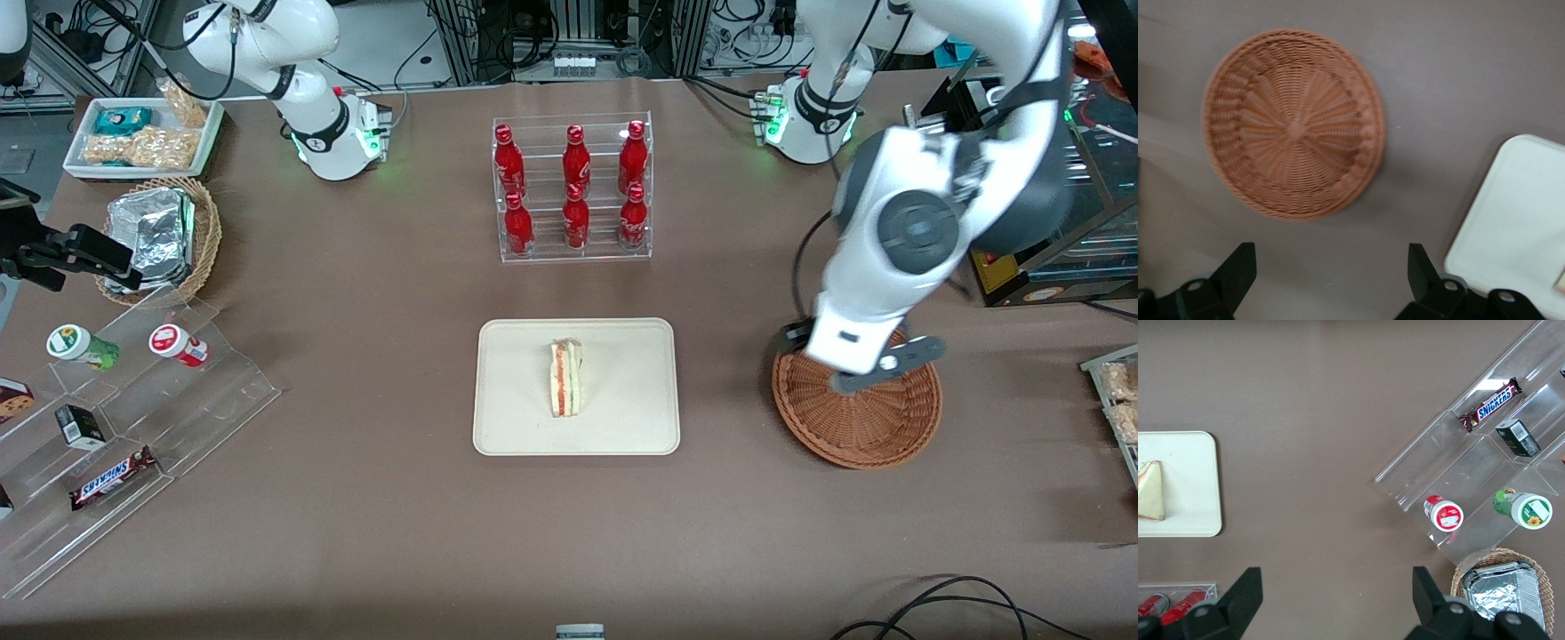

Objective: Place sandwich from basket to tray

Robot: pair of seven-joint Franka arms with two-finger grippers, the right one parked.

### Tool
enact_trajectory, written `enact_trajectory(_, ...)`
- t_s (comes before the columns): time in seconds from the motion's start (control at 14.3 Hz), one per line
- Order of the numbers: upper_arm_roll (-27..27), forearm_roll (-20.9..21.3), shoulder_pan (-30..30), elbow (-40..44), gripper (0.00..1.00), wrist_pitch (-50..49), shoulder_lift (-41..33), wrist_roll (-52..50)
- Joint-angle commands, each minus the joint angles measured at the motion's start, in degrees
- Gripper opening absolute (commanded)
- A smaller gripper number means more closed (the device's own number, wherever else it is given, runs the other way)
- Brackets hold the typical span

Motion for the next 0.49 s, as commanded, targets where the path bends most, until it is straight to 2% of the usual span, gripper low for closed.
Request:
enact_trajectory(0.0, 2.2, -1.0, -0.4, -3.7, 1.00, -4.6, -7.0, 8.3)
enact_trajectory(0.07, 1.6, -1.1, 2.9, -3.8, 1.00, -5.7, -8.2, 11.5)
enact_trajectory(0.14, -2.8, -2.5, 9.3, -3.7, 1.00, -6.3, -8.7, 14.4)
enact_trajectory(0.21, -7.3, -3.2, 12.9, -3.6, 1.00, -7.7, -9.9, 17.7)
enact_trajectory(0.28, -8.5, -3.6, 16.8, -3.4, 1.00, -9.7, -10.6, 21.5)
enact_trajectory(0.42, -14.6, -3.7, 24.5, -3.3, 1.00, -11.0, -12.6, 28.9)
